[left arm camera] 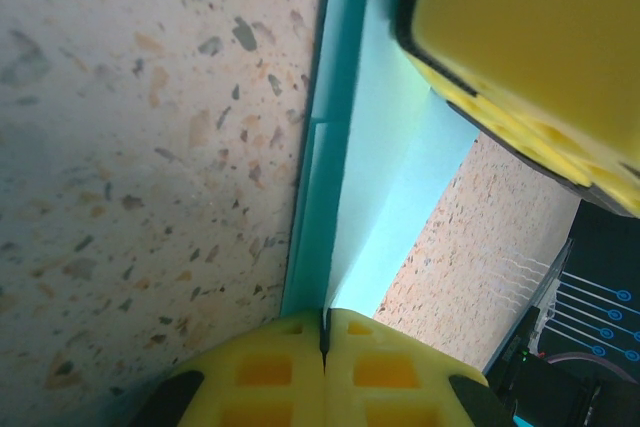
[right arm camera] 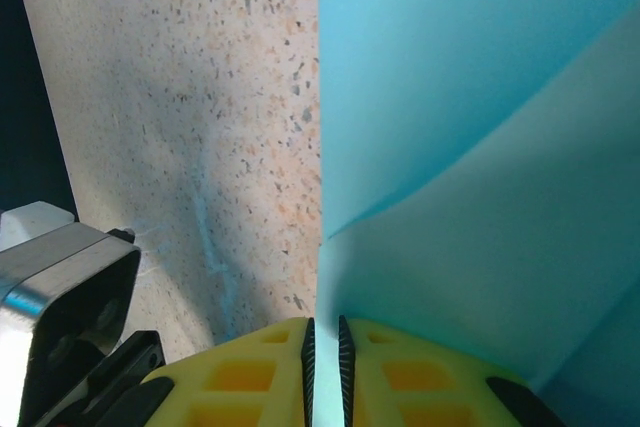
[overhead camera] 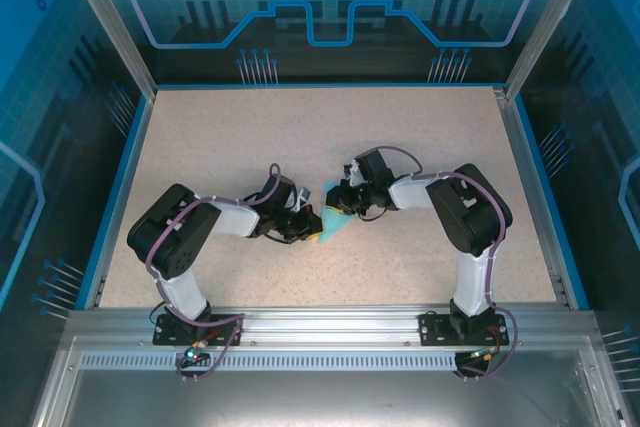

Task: Fold a paper plane with a square sheet of paper (pick it up from the middle)
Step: Fourth fold the wing at the center of the table.

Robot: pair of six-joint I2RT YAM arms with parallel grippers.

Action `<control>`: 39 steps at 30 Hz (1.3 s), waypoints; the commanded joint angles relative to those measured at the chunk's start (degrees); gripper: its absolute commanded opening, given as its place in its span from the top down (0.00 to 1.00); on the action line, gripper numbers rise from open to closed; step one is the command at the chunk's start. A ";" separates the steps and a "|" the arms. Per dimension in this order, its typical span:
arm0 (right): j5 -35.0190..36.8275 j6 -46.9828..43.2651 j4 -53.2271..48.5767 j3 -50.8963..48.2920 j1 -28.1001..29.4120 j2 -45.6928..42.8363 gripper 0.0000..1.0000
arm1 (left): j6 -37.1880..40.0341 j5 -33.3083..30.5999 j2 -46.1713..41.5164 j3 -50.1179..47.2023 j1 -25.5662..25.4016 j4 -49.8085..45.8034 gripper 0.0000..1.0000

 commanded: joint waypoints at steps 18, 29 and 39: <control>0.13 -4.02 -5.43 1.09 -0.62 3.26 0.85 | 3.66 0.59 -3.83 0.30 0.06 -8.21 0.86; 0.07 -4.11 -5.46 0.84 -0.62 3.88 0.85 | 4.50 2.49 -3.69 0.72 -0.21 -9.05 0.90; 0.20 -3.95 -5.34 0.33 -0.63 4.04 0.85 | 5.07 3.11 -6.11 2.54 -0.51 -10.98 0.79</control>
